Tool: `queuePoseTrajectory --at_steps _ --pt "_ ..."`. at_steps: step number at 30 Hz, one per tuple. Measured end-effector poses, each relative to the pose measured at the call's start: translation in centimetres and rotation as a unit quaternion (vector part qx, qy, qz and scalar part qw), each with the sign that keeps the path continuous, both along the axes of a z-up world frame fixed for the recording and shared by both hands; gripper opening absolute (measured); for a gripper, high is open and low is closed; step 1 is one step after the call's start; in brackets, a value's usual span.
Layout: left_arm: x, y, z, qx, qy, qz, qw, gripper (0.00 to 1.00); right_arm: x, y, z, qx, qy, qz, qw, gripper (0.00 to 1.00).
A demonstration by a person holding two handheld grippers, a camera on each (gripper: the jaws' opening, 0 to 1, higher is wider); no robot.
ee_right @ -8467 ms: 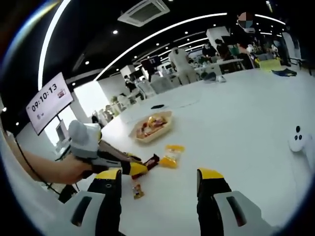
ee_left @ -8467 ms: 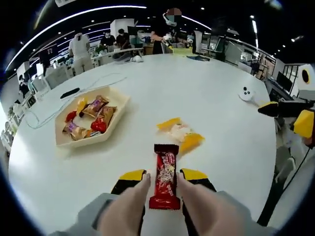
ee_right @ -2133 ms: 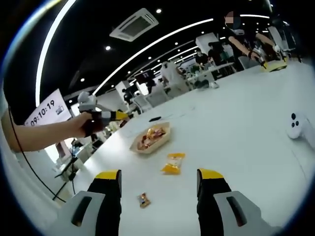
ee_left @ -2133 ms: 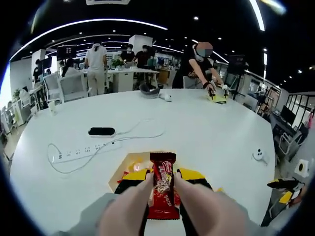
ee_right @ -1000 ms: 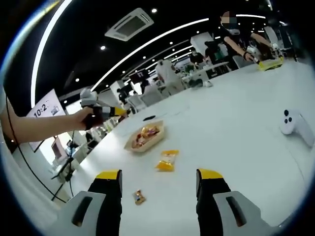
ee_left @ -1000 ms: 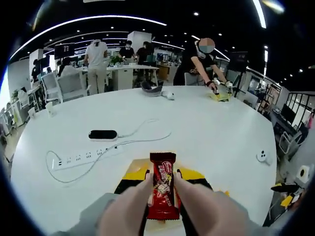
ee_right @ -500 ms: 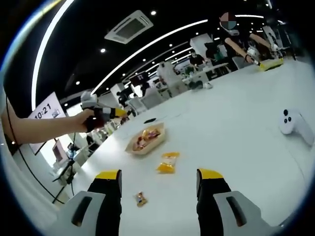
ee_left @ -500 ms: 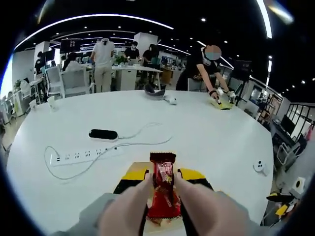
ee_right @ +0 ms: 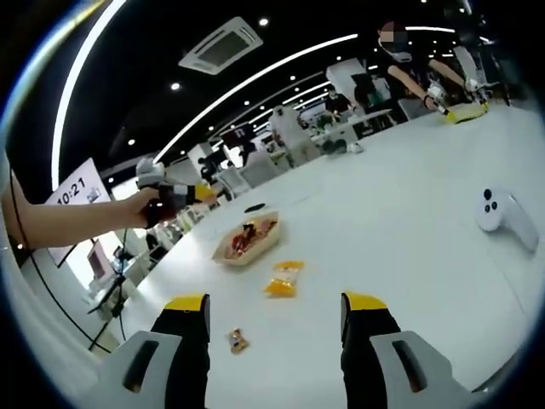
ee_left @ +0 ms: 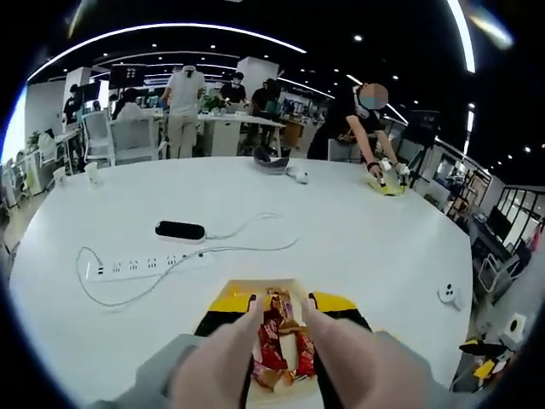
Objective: Place the target food into the container with the food tongs after gripping and lifting it, then release it inside without dropping or visibly crushing the food.
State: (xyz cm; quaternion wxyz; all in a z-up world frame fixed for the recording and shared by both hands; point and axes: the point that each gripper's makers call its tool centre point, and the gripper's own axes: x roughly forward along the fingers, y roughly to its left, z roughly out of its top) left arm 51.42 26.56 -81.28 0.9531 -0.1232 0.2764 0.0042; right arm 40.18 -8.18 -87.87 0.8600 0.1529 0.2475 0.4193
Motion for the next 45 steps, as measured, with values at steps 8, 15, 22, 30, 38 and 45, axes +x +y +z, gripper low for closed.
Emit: queuePoseTrajectory --at_steps 8,15,22,30,38,45 --pt "-0.2 -0.2 0.3 -0.001 -0.002 0.002 1.0 0.23 0.1 0.3 0.1 0.001 -0.001 0.004 1.0 0.63" --pt "-0.7 -0.1 0.6 0.013 -0.006 -0.001 0.9999 0.23 0.1 0.4 0.2 0.003 -0.002 0.006 1.0 0.63" --pt "-1.3 -0.2 0.7 0.014 -0.012 -0.003 0.9998 0.23 0.1 0.4 0.1 0.004 -0.001 0.006 1.0 0.63" --pt "-2.6 -0.6 0.2 0.005 -0.014 0.002 0.9999 0.24 0.2 0.5 0.1 0.007 0.001 0.003 1.0 0.63" --pt "-4.0 0.1 -0.1 0.002 -0.013 0.012 0.9998 0.24 -0.2 1.6 -0.1 0.003 0.003 0.027 0.9996 0.63" --pt "-4.4 0.2 0.3 0.001 -0.02 0.016 0.9997 0.24 -0.2 1.9 -0.2 -0.007 -0.008 0.043 0.999 0.63"
